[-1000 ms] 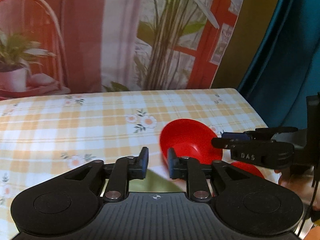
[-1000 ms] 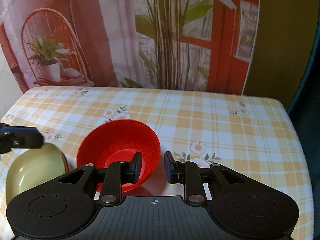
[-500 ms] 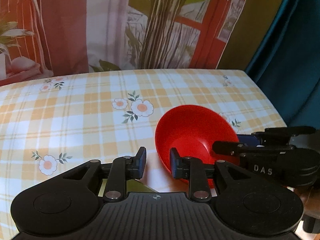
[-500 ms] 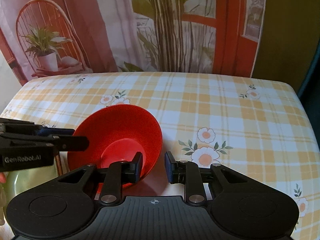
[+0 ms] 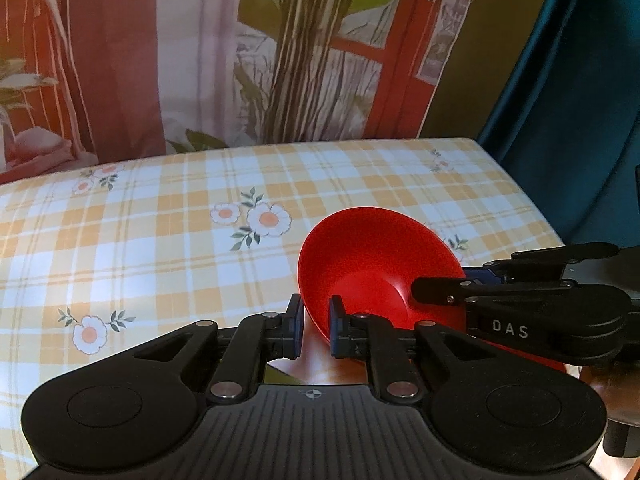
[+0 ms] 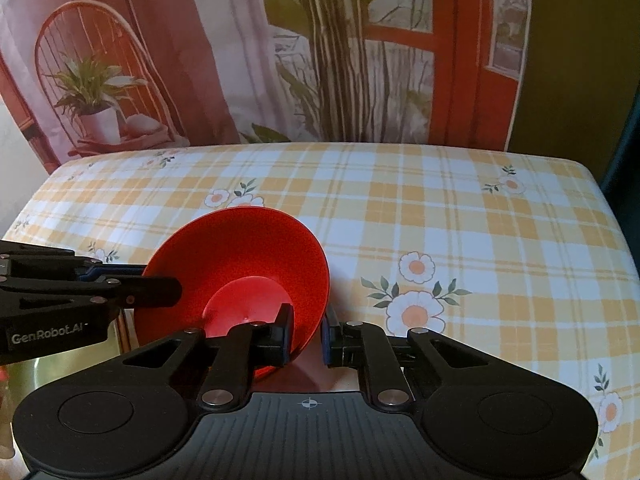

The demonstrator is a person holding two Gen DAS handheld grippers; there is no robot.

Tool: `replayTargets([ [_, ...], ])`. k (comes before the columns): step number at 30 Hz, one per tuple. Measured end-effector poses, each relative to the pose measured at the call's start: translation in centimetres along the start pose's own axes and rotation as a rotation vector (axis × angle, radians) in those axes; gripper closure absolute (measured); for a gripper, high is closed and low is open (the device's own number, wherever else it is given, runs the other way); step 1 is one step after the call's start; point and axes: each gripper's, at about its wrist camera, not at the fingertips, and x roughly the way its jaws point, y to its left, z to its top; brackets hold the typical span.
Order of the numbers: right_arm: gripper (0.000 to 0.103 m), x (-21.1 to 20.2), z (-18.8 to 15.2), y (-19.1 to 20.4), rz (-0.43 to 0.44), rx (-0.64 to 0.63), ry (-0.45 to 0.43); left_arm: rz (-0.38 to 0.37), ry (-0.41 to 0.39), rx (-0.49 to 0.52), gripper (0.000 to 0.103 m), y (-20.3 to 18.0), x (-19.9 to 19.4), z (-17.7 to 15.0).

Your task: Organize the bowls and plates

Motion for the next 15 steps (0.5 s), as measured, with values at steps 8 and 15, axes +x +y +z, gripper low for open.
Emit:
replayTargets([
  [8,0.091,-2.1,0.6,0.3,-0.002,-0.005,-0.035,-0.008,-0.045,0.002,0.089,-0.9,-2.6,0.4],
  [15,0.091,-4.8,0.8,1.2,-0.008,-0.023,-0.069,-0.006,-0.079,0.01,0.089,-1.6,-5.1,0.2],
])
